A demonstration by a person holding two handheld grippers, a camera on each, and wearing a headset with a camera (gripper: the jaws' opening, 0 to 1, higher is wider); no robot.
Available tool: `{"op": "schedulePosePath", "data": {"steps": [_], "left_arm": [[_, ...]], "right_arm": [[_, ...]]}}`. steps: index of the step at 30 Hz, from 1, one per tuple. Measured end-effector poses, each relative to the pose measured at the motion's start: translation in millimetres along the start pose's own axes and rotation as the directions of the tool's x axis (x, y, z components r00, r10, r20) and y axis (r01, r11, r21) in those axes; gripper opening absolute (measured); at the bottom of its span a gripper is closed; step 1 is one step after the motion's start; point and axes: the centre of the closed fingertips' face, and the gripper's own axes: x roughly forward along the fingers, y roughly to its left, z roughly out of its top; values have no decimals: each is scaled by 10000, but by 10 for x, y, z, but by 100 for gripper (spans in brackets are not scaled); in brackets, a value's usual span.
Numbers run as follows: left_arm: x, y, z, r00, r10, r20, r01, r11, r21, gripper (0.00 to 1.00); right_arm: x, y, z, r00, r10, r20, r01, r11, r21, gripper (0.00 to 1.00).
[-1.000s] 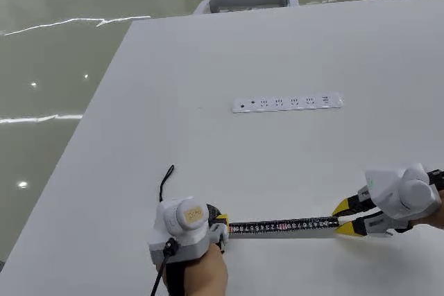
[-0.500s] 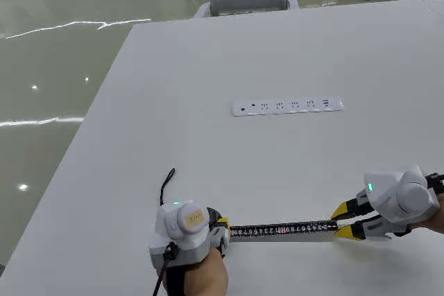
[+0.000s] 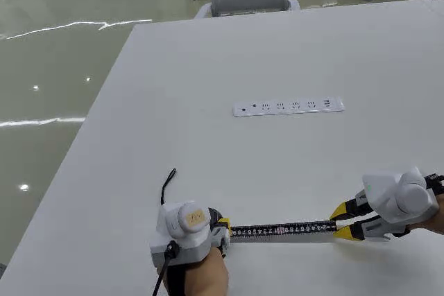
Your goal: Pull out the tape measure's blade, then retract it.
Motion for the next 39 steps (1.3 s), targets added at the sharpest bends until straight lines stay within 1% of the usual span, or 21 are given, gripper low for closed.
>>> {"op": "schedulePosePath", "data": {"steps": [5, 13, 20, 39], "left_arm": [[8, 3, 0, 10000, 4, -46, -4, 10000, 12, 54], [5, 1, -2, 10000, 17, -13, -17, 10000, 77, 55], [4, -4, 2, 9999, 26, -105, -25, 10000, 72, 55], [7, -4, 0, 9999, -8, -112, 9, 10000, 50, 55]], "right_arm": [[10, 1, 11, 10000, 1, 6, -1, 10000, 5, 14], [17, 3, 24, 10000, 3, 13, -3, 10000, 9, 14], [25, 0, 31, 10000, 13, 16, -13, 10000, -17, 14], [36, -4, 68, 10000, 19, 75, -18, 10000, -56, 14]]}}
